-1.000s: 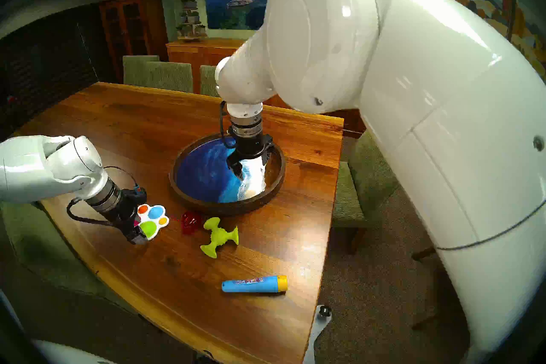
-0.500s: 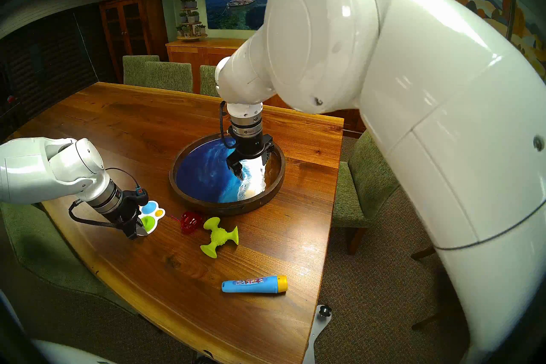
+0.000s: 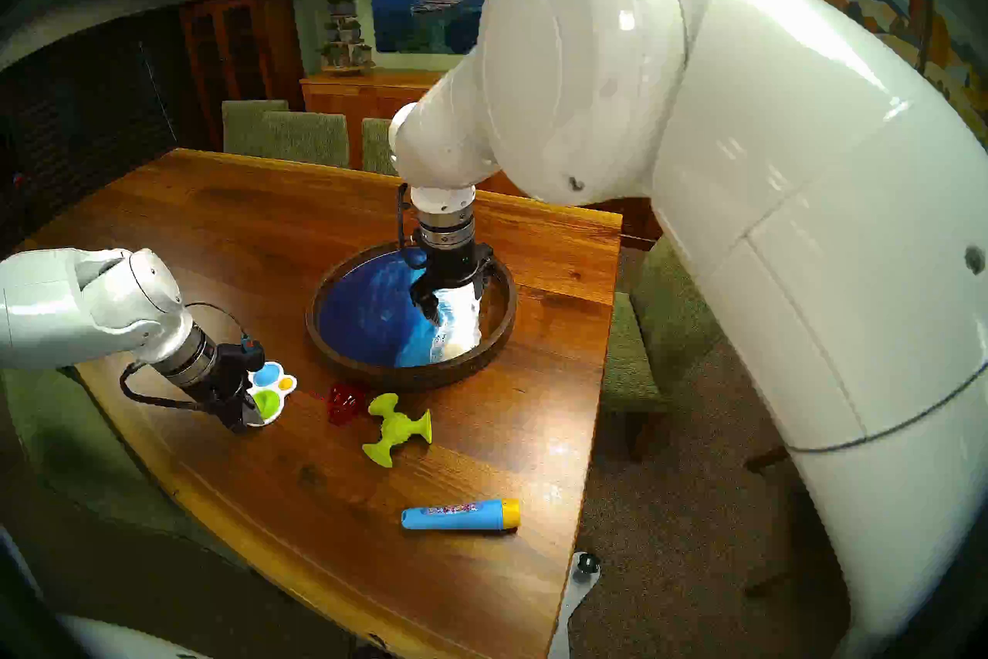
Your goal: Put toys in center tray
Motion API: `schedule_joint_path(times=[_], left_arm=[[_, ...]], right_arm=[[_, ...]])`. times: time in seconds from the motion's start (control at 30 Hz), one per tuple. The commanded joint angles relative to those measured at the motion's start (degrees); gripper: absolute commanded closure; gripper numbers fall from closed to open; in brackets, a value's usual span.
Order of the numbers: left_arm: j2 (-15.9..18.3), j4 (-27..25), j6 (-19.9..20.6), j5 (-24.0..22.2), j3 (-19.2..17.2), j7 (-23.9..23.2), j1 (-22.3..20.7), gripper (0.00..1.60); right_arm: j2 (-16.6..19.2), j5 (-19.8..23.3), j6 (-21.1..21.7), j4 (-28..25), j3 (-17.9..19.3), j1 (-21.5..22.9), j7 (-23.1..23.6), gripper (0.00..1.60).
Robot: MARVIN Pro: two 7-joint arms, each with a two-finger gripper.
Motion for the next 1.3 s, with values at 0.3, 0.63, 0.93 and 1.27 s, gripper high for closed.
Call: schedule_joint_path(times=[0.3, 0.63, 0.93, 1.27], left_arm=[[4.48, -3.24, 4.44, 2.84, -4.15, -5.00, -8.04, 1.60], [2.85, -0.93, 6.79, 3.42, -9.86, -6.23, -12.44, 1.60], [-4.10, 3.09, 8.25, 2.81, -13.98, -7.25, -13.78, 1.60], [-10.46, 4.31, 6.62, 2.28, -17.64, -4.89, -7.99, 1.60]], right_arm=[[0.19, 0.04, -0.05, 0.97, 0.14, 1.62, 0.06, 0.00], [0.18, 0.05, -0.08, 0.95, 0.12, 1.53, -0.01, 0.00], [0.18, 0.05, -0.08, 0.95, 0.12, 1.53, -0.04, 0.00], [0.19, 0.06, -0.07, 0.95, 0.14, 1.54, -0.06, 0.00]])
